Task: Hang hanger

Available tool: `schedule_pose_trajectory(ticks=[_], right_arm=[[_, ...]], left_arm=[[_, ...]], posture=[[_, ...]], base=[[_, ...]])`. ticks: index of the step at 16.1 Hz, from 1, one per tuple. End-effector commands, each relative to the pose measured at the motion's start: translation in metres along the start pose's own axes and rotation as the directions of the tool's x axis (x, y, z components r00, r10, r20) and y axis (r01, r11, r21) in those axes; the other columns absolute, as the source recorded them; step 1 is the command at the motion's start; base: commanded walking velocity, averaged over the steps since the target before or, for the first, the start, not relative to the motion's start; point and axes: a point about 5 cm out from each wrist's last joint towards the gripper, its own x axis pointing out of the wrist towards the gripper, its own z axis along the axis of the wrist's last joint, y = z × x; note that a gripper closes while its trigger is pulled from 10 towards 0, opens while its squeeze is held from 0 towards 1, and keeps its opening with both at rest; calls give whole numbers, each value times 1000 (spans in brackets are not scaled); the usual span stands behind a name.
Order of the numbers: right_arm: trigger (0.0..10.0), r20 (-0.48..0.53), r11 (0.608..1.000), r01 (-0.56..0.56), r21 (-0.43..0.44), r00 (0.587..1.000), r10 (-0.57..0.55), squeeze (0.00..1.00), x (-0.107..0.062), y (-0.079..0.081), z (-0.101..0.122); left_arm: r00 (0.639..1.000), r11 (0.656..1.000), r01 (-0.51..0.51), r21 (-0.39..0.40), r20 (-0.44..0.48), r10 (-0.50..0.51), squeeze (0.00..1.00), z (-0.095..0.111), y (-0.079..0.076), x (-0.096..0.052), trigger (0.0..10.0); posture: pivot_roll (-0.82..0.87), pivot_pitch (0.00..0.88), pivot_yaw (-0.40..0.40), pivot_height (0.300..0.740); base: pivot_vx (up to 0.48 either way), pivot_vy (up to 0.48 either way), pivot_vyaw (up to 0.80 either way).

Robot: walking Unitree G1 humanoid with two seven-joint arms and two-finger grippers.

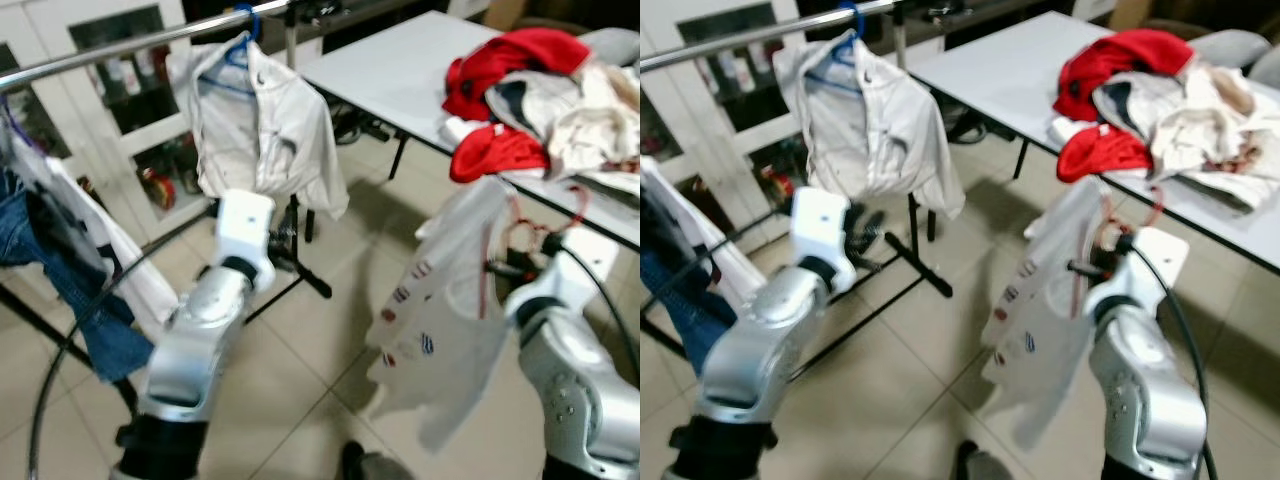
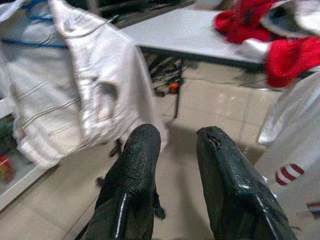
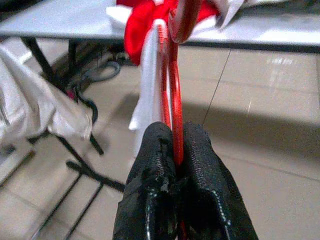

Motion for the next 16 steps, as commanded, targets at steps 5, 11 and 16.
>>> schedule_pose_trajectory(ticks=[5,11,16], right_arm=[[10000,92,995,-95,-38,991,98,0,-2,12,10],[10000,15,992,-96,-83,995,97,0,-2,10,-2],[10000,76,987,-17,-160,997,29,0,-2,1,2]], left_arm=[[1000,1000,-14,14,-4,14,0,0,6,1,10000],[1000,1000,-2,12,-8,2,0,-1,2,1,10000],[1000,1000,-2,9,-14,2,0,-4,2,-1,10000]], posture=[[57,13,2,740],[55,0,6,740],[53,0,-1,740]], base=[[0,0,-629],[0,0,-307],[0,0,-646]])
